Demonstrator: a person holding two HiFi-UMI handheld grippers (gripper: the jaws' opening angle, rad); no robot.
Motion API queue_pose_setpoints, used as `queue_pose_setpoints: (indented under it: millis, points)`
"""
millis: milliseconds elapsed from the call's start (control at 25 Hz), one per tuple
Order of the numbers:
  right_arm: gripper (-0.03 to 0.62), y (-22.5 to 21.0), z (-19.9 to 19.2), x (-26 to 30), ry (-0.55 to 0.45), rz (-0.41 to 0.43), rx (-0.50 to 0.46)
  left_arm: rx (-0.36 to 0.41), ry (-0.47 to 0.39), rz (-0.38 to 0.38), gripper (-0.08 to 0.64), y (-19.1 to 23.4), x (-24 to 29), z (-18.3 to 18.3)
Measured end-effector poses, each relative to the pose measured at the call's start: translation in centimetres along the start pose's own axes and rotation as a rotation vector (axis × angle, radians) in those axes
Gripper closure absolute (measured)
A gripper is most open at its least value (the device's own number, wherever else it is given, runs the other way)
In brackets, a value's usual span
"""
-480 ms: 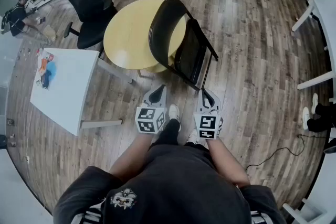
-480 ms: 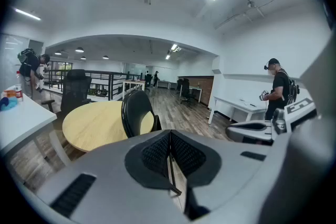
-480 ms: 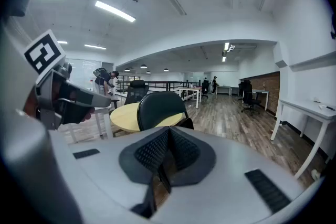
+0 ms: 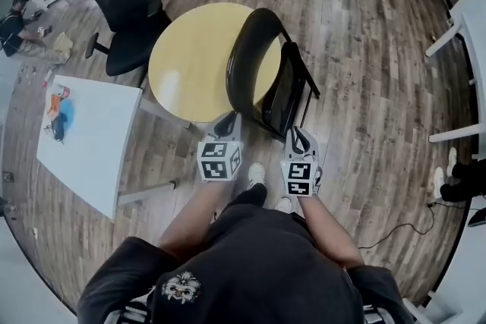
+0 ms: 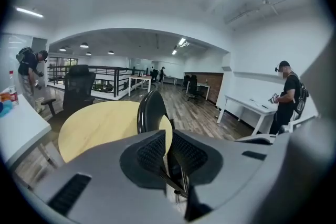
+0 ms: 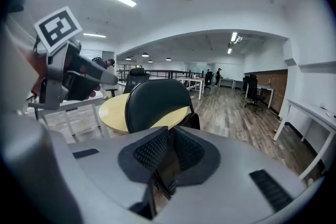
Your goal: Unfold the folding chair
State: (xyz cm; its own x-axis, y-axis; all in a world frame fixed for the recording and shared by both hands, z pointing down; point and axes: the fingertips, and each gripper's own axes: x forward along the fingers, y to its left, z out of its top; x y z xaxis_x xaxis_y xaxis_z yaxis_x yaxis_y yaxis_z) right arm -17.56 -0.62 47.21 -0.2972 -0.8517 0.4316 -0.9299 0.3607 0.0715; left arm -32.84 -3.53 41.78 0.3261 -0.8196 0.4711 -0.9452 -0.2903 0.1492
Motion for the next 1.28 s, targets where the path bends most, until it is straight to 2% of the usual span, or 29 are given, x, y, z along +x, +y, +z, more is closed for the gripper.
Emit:
queue_pose_setpoints:
  millis: [80,160,360,640,800,920,1280]
  points:
    - [0.567,0.7,-0.6,3.1,0.053,0.014,0.014,0.003,0.018,-0.011,0.453,1.4,2.1,1.1]
    - [0.506,1.3,-1.2,6.0,0.1,0.033,0.038,-0.012,0.033,-0.015,0.379,2.7,4.1,1.8]
    - [0.431,2.6,-2.7,12.3,0.219,0.057,0.104,-0.02,0.087,-0.02,0.323,5.7,8.2,2.7]
    - [0.35,3.7,-6.4,19.6,0.399,0.062,0.152,-0.011,0.172,-0.073,0.308,7.2,12.5,3.1]
    - [0.331,4.4,-8.1,22.7,0.479,0.071,0.106,0.0,0.217,-0.11,0.31,7.5,14.2,2.6]
    - [0.319,3.9,-9.2,24.0,0.525,0.03,0.078,-0.006,0.24,-0.133,0.31,7.5,14.9,2.0]
    - [0.302,4.2,-11.0,26.5,0.636,0.002,0.062,-0.015,0.263,-0.14,0.312,7.6,17.1,1.9]
